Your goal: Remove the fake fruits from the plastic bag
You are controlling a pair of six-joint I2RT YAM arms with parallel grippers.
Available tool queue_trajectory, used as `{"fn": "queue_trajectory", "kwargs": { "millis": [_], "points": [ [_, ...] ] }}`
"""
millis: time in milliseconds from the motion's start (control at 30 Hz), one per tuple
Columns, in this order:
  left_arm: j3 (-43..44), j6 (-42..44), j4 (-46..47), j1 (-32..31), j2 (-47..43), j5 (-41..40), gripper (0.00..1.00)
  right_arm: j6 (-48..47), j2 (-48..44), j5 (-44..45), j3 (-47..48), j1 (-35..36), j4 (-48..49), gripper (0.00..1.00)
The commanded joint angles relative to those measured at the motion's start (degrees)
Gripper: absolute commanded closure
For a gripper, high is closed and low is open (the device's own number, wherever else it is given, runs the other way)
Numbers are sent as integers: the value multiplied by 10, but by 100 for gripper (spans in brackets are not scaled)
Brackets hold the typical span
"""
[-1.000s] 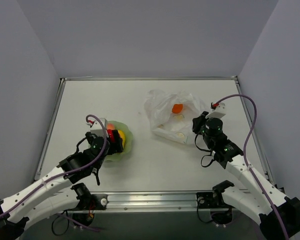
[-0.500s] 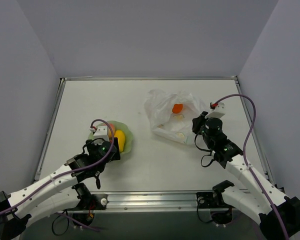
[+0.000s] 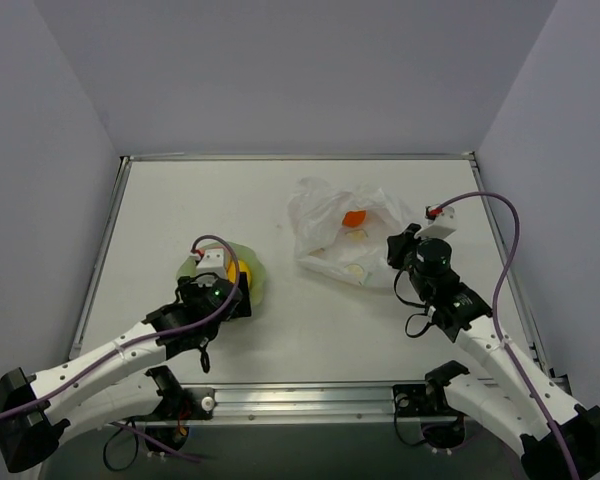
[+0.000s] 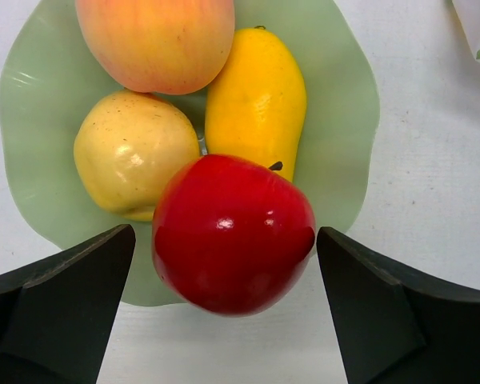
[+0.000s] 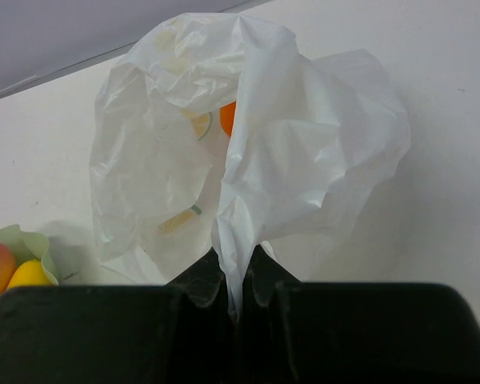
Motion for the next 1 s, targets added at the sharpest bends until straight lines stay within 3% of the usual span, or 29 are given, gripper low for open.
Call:
{"fn": "queue_trajectory", "kwargs": {
  "millis": [0,67,233,400,533,667,767,967],
  "points": [
    [6,-1,11,0,1,-12,2,-7,-16,2,9,-5,-2,100],
    [13,2,8,0,-8,-15,6,-8,-16,2,13,-5,-5,100],
    [51,33,-11,-2,-55,-23,6,-8,-14,0,12,-5,-8,100],
    [149,79,13,-16,-37,4,5,-6,-23,6,1,-5,-11,100],
    [196,101,82,-38,67,47,2,-3,-25,7,-2,-5,-13,100],
    [246,107,191,-46,195,130,14,-2,-31,3,-2,-5,-16,100],
    [306,116,245,-50,304,167,15,3,-39,-7,-10,-4,-19,100],
    [457,129,279,-51,502,196,16,9,-67,-13,-24,-2,-33,100]
  ]
}}
